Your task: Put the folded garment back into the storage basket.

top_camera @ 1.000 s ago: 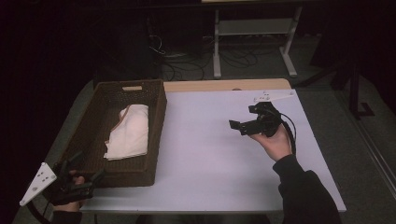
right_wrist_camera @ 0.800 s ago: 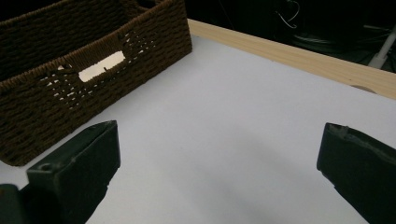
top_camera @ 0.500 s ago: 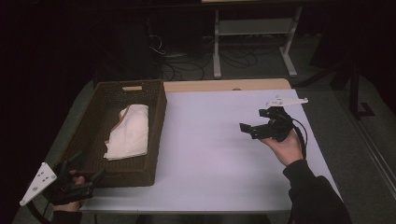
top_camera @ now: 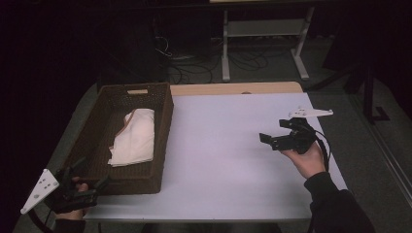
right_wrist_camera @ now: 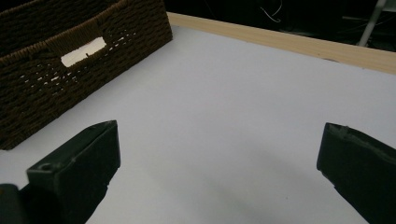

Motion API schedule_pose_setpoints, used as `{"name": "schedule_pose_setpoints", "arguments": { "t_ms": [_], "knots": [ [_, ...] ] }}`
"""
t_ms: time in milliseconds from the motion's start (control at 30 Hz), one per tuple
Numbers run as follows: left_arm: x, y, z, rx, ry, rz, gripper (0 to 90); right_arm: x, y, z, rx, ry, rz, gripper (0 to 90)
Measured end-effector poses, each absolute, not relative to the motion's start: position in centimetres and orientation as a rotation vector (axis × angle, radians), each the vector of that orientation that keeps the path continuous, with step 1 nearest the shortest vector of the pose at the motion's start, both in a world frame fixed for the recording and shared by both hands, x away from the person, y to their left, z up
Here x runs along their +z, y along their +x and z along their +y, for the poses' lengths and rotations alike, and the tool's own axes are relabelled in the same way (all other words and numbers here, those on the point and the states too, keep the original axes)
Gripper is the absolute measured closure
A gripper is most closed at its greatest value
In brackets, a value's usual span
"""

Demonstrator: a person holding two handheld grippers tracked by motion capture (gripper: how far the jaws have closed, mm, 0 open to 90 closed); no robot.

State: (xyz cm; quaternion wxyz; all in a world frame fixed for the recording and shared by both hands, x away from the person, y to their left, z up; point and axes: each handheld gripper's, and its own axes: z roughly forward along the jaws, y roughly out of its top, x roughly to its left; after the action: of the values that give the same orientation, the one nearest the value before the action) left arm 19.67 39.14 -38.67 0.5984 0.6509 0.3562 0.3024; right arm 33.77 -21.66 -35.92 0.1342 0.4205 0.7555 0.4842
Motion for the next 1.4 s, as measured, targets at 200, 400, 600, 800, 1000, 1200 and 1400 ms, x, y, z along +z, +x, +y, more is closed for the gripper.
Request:
{"name": "schedule_pose_setpoints", "arguments": {
  "t_ms": [200, 400, 600, 800, 1000, 1200, 1400],
  "knots": [
    [-38.7, 19.7, 39.1, 0.701, 1.51, 0.827, 0.0, -36.4, 33.2, -22.4, 1.402, 1.228, 2.183, 0.0],
    [-38.7, 19.7, 39.1, 0.702, 1.511, 0.826, 0.0, -37.1, 32.4, -23.3, 1.381, 1.241, 2.187, 0.0],
    [-38.7, 19.7, 39.1, 0.703, 1.512, 0.826, 0.0, -37.8, 31.6, -24.4, 1.366, 1.262, 2.178, 0.0],
    [-38.7, 19.7, 39.1, 0.703, 1.512, 0.827, 0.0, -38.9, 30.6, -25.4, 1.351, 1.283, 2.175, 0.0],
    [-38.7, 19.7, 39.1, 0.704, 1.512, 0.827, 0.0, -39.8, 30.0, -25.9, 1.337, 1.292, 2.185, 0.0],
    [-38.7, 19.7, 39.1, 0.703, 1.513, 0.826, 0.0, -40.9, 29.4, -26.0, 1.321, 1.286, 2.206, 0.0],
    [-38.7, 19.7, 39.1, 0.703, 1.512, 0.825, 0.0, -41.8, 28.7, -26.0, 1.313, 1.271, 2.217, 0.0]
  ]
}}
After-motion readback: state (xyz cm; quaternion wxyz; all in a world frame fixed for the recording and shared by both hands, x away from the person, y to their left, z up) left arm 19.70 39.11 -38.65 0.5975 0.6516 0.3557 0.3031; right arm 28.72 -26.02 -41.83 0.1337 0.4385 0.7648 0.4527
